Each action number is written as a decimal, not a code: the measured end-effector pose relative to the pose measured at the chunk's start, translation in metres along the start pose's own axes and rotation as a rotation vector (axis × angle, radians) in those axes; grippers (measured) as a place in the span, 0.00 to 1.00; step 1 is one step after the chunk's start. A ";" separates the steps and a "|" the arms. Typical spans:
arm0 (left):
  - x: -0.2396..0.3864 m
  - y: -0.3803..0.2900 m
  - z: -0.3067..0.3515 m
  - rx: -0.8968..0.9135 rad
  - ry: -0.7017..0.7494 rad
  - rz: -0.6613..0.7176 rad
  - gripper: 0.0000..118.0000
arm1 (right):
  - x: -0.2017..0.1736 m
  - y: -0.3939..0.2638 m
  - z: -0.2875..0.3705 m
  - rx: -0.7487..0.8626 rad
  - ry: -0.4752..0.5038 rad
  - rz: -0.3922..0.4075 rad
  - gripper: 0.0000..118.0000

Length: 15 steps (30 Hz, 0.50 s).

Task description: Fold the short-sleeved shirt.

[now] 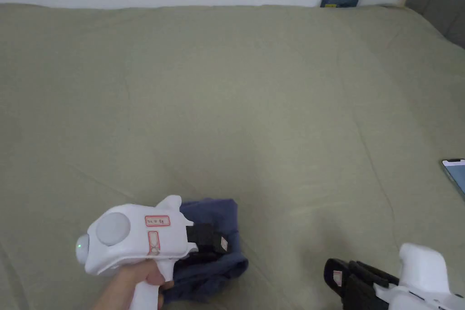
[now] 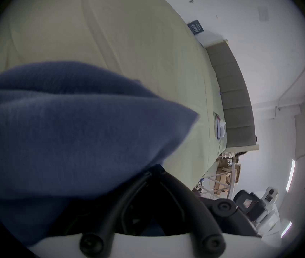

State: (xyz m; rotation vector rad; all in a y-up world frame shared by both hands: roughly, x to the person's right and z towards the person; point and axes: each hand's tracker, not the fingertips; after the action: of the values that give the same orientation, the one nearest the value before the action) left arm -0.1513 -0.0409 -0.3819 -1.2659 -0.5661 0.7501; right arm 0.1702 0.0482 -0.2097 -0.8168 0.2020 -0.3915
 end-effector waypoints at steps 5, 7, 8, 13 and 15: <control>0.016 -0.002 0.051 0.064 0.039 -0.118 0.00 | -0.026 0.022 -0.036 -0.023 0.079 0.066 0.01; 0.011 -0.006 0.081 0.086 0.034 -0.115 0.00 | -0.037 0.033 -0.059 -0.058 0.136 0.081 0.01; 0.006 -0.009 0.098 0.122 0.037 -0.121 0.00 | -0.042 0.038 -0.073 -0.077 0.172 0.090 0.01; -0.026 -0.018 0.158 0.205 0.157 -0.098 0.00 | -0.057 0.052 -0.150 -0.226 0.366 0.087 0.01; -0.041 -0.019 0.164 0.202 0.183 -0.081 0.00 | -0.056 0.051 -0.177 -0.298 0.478 0.036 0.01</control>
State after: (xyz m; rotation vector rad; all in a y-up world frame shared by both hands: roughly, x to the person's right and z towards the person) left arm -0.2962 0.0284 -0.3260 -1.1039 -0.3804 0.6012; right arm 0.0754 -0.0153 -0.3654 -1.0006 0.7329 -0.5270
